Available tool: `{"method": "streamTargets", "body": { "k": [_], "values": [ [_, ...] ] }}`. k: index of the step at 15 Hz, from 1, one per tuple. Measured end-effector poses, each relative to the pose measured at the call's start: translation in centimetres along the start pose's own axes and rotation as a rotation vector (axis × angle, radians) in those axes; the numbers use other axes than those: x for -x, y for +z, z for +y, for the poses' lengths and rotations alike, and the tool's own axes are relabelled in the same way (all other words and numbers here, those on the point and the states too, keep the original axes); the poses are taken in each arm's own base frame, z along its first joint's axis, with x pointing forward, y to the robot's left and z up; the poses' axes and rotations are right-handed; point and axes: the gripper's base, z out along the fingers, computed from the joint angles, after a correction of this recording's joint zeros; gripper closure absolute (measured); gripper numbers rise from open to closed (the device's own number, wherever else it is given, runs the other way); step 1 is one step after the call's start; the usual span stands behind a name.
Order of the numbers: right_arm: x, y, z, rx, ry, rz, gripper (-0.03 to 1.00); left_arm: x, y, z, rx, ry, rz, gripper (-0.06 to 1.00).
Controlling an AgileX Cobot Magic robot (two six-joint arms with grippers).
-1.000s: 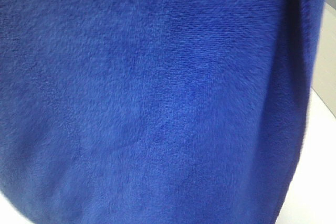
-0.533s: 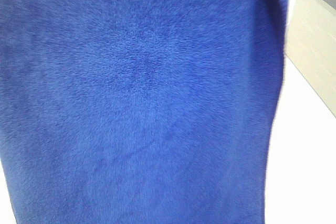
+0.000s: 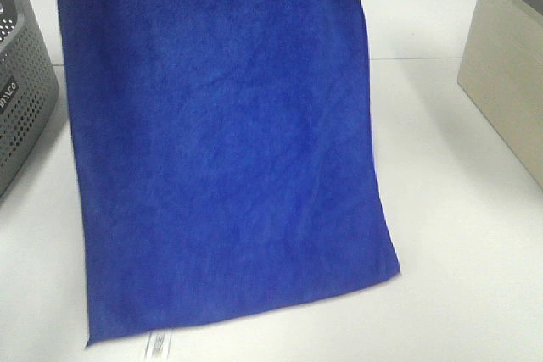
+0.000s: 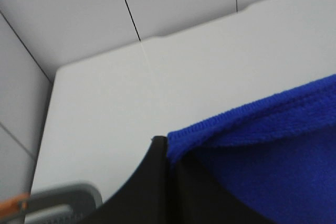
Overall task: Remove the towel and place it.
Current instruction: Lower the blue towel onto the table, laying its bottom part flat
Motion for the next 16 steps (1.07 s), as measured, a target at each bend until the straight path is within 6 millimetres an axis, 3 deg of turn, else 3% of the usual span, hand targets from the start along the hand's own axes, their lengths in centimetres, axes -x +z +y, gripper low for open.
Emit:
{"method": "streamTargets", "body": {
  "k": [1,2,4,7,9,12,13,16],
  "values": [
    [0.8,3.7,-1.2,-0.065,-0.005,-0.108,0.97,0.0,4.1,0.9,0.011,-0.016,-0.13,0.94],
    [1.2,4.7,-1.7,-0.083,0.001,-0.147,0.97,0.1,5.1,1.2,0.01,-0.025,-0.164,0.94],
    [3.3,7.1,-3.7,-0.128,0.04,-0.284,0.97,1.3,9.0,2.7,0.022,-0.058,-0.29,0.94],
    [4.8,7.9,-5.7,-0.157,0.065,-0.389,0.97,4.0,11.3,3.1,0.044,-0.051,-0.428,0.94],
    [2.0,9.9,-7.1,-0.133,0.106,-0.293,0.97,3.3,13.0,1.7,0.044,-0.047,-0.384,0.94],
    [-4.4,13.3,-7.3,0.013,0.15,0.03,0.97,-1.5,15.1,-2.4,0.089,0.02,-0.003,0.94],
    [-6.3,13.5,-6.9,0.096,0.156,0.175,0.97,-2.9,14.9,-4.0,0.081,0.057,0.157,0.94],
    [-8.6,11.6,-5.5,0.31,0.16,0.496,0.97,-5.8,13.2,-7.6,-0.07,0.098,0.526,0.94]
  ]
}}
